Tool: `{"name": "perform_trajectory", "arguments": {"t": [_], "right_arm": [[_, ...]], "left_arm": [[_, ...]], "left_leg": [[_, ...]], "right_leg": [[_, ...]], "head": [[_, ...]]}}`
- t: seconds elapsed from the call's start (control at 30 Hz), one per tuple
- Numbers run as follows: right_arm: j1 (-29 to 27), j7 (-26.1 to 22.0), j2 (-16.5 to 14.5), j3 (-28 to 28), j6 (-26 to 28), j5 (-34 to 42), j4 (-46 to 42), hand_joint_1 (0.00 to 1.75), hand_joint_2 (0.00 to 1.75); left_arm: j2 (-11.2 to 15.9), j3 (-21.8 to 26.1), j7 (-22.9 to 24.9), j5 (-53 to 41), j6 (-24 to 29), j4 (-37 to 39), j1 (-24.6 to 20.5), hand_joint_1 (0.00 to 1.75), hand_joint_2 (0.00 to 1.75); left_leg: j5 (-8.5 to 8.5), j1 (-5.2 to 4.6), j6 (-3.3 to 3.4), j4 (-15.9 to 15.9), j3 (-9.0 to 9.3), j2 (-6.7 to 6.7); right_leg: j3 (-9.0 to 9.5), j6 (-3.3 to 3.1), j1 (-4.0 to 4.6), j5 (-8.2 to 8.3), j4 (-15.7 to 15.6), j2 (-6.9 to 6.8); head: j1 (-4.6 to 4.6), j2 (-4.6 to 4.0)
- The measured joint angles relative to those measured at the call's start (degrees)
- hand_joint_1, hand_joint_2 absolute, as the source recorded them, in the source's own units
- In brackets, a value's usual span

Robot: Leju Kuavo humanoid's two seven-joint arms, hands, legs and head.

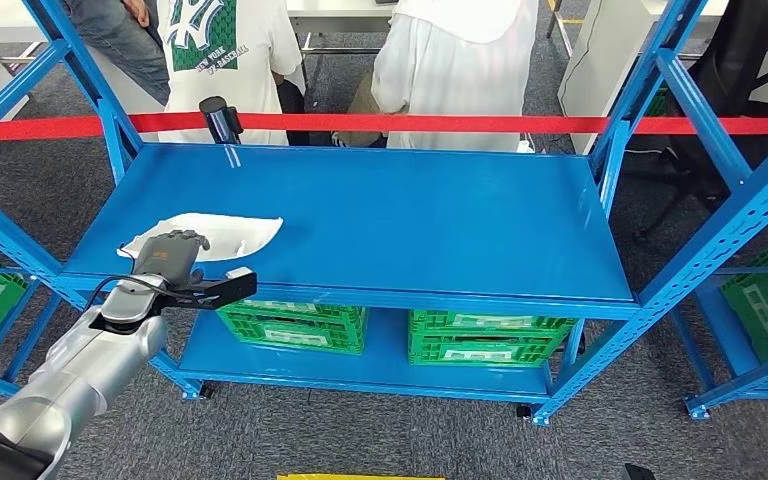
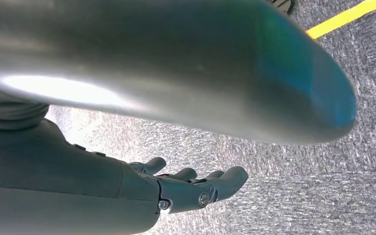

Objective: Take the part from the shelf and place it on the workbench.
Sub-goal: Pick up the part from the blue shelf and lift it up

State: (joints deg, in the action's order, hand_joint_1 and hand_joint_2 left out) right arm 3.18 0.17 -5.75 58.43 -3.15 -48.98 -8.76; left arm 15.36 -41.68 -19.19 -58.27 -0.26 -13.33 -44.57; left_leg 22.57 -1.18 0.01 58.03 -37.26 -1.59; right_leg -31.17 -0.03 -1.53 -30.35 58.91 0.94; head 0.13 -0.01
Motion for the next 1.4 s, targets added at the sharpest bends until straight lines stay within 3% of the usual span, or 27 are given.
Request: {"name": "perform_trajectory", "arguments": {"t": [1.4], "right_arm": [[0.0,0.3,0.0,0.6,0.1,0.2,0.0,0.00,0.00]], "left_arm": [[-1.3,0.0,-1.2,0.5,-1.0,0.0,-0.3,1.75,1.75]], "left_leg": [[0.00,0.00,0.00,0.0,0.04,0.00]], "right_leg": [[0.06,0.00,0.00,0.00,0.0,0.00]], "head": [[0.02,0.00]]}}
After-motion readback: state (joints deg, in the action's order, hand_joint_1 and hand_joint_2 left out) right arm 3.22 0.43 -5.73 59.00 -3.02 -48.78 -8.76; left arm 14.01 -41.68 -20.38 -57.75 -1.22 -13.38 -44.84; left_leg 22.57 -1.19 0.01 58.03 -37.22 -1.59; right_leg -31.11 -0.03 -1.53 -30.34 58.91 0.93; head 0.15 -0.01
